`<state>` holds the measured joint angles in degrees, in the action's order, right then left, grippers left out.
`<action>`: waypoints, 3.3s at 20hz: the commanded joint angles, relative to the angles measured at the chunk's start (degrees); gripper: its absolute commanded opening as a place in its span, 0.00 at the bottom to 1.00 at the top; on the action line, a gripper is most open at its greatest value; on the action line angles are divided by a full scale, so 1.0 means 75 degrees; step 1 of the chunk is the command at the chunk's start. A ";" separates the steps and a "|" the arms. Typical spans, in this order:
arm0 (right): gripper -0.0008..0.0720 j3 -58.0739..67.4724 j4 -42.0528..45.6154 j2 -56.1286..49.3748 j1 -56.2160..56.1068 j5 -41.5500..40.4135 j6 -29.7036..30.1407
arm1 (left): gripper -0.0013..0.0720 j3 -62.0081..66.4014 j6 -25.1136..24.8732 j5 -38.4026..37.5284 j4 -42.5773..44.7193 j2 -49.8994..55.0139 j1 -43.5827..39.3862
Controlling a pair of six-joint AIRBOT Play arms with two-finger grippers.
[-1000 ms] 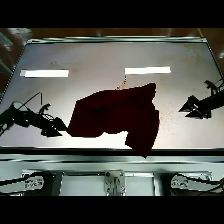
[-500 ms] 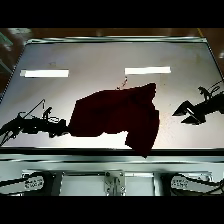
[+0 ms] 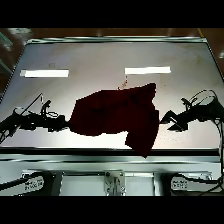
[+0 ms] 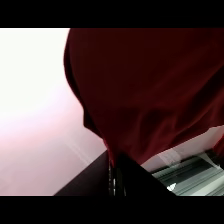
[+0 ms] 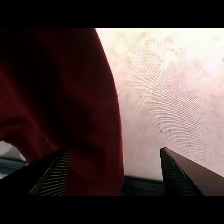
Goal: Fold the shirts.
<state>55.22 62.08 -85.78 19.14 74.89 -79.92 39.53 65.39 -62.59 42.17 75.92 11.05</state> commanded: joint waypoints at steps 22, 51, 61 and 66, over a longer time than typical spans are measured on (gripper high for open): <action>0.10 0.6047 -0.0527 0.5251 -0.0431 -0.2815 0.2055 | 0.06 0.8743 0.0985 0.0839 0.1396 -0.4199 0.0000; 0.10 0.1853 0.0370 0.1947 -0.1043 -0.2830 0.0353 | 0.06 0.4071 0.2378 -0.0227 0.4109 -0.1483 -0.0003; 0.10 0.1938 0.0358 -0.0988 -0.2964 -0.8801 0.0396 | 0.06 0.5657 0.1623 0.3351 0.2218 0.2530 -0.0195; 0.10 0.1938 0.0353 -0.1396 -0.2955 -0.8486 0.0125 | 0.06 0.5657 0.1626 0.3716 0.2168 0.3086 -0.0344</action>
<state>69.73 64.84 -94.37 -2.61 12.43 -77.36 81.56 77.80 -37.10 59.27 96.18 8.99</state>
